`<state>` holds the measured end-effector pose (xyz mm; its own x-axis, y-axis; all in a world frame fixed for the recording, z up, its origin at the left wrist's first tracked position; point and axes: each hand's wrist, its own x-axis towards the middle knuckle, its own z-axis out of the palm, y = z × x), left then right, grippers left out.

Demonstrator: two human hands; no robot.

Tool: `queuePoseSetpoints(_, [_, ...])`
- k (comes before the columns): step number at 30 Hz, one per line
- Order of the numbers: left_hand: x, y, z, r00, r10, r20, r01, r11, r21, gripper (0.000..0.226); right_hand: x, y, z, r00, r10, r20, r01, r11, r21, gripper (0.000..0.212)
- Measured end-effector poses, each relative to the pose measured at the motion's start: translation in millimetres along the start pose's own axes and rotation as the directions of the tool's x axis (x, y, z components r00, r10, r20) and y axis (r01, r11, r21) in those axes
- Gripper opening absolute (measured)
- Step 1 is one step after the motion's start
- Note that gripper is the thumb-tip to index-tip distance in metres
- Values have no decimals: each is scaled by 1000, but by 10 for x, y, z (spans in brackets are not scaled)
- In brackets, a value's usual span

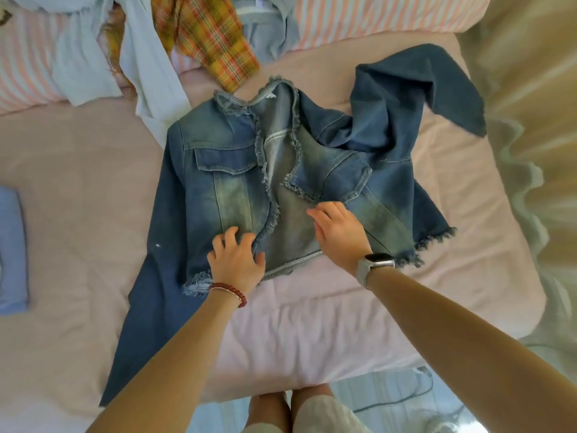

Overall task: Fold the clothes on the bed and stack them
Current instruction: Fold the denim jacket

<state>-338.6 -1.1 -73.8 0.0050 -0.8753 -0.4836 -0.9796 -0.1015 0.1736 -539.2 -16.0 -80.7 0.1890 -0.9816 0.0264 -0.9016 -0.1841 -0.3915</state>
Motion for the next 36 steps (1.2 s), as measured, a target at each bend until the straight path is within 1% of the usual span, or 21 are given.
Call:
queuePoseSetpoints(1, [35, -3, -20, 995, 24, -92, -27, 999, -25, 37, 102, -20, 72, 1000, -21, 14, 21, 999, -24, 25])
queuePoseSetpoints(3, [147, -11, -72, 977, 59, -207, -76, 995, -71, 32, 334, -89, 161, 995, 13, 94, -1, 992, -124, 42])
queuePoseSetpoints(5, [302, -11, -127, 967, 93, -239, -120, 988, -98, 34, 562, -136, 208, 973, 147, 176, -113, 975, -193, 52])
queuePoseSetpoints(7, [478, -13, -167, 956, 142, -258, -159, 986, -46, 39, 738, -122, 277, 934, 289, 210, -234, 939, -251, 47])
queuePoseSetpoints(10, [700, -49, -162, 949, 197, -245, -183, 980, 79, 51, 936, -89, 294, 929, 311, 202, -230, 909, -347, 25])
queuePoseSetpoints(11, [752, -80, -131, 951, 216, -220, -195, 974, 112, 52, 1003, -80, 271, 929, 320, 186, -256, 918, -304, 16])
queuePoseSetpoints(12, [792, -121, -94, 952, 232, -200, -207, 968, 140, 52, 1069, -80, 225, 912, 379, 158, -337, 910, -242, 16])
queuePoseSetpoints(14, [817, -198, -23, 953, 265, -149, -237, 954, 182, 57, 1207, -118, 32, 866, 496, 63, -499, 865, 49, 19])
queuePoseSetpoints(16, [817, -249, -8, 948, 291, -131, -265, 946, 185, 57, 1431, -256, -253, 835, 548, -50, -491, 782, 384, 19])
queuePoseSetpoints(17, [814, -269, -20, 941, 300, -158, -279, 950, 141, 49, 1561, -325, -360, 831, 552, -69, -461, 753, 469, 19])
queuePoseSetpoints(18, [808, -290, -53, 933, 292, -209, -286, 956, 61, 42, 1696, -347, -399, 830, 557, -33, -451, 705, 548, 18])
queuePoseSetpoints(20, [791, -349, -158, 923, 212, -322, -260, 959, -113, 38, 1942, -390, -354, 811, 556, 183, -488, 471, 735, 12])
queuePoseSetpoints(21, [782, -396, -206, 918, 146, -370, -223, 959, -175, 37, 2003, -379, -287, 810, 519, 274, -518, 416, 747, 16])
queuePoseSetpoints(23, [792, -497, -301, 901, -22, -433, -110, 954, -277, 36, 1957, -380, -147, 824, 459, 331, -559, 565, 607, 30])
queuePoseSetpoints(25, [851, -607, -360, 897, -188, -401, 22, 924, -383, 40, 1697, -421, -40, 840, 451, 301, -542, 703, 460, 34])
queuePoseSetpoints(27, [955, -712, -412, 914, -319, -252, 128, 814, -566, 55, 1341, -478, 65, 861, 453, 233, -508, 791, 342, 33])
queuePoseSetpoints(29, [1067, -785, -434, 903, -413, -119, 197, 643, -740, 63, 984, -523, 180, 869, 444, 218, -484, 854, 192, 35])
queuePoseSetpoints(30, [1117, -806, -451, 893, -439, -101, 212, 608, -765, 62, 844, -540, 245, 866, 438, 240, -479, 866, 147, 39])
queuePoseSetpoints(32, [1210, -850, -519, 851, -504, -147, 265, 655, -708, 61, 657, -580, 359, 875, 401, 270, -439, 893, 97, 48])
queuePoseSetpoints(34, [1286, -917, -626, 805, -572, -156, 368, 689, -624, 71, 570, -601, 434, 888, 385, 252, -408, 912, 43, 50])
queuePoseSetpoints(36, [1361, -983, -708, 854, -517, -51, 351, 646, -678, 79, 528, -626, 469, 889, 387, 245, -396, 918, -13, 50])
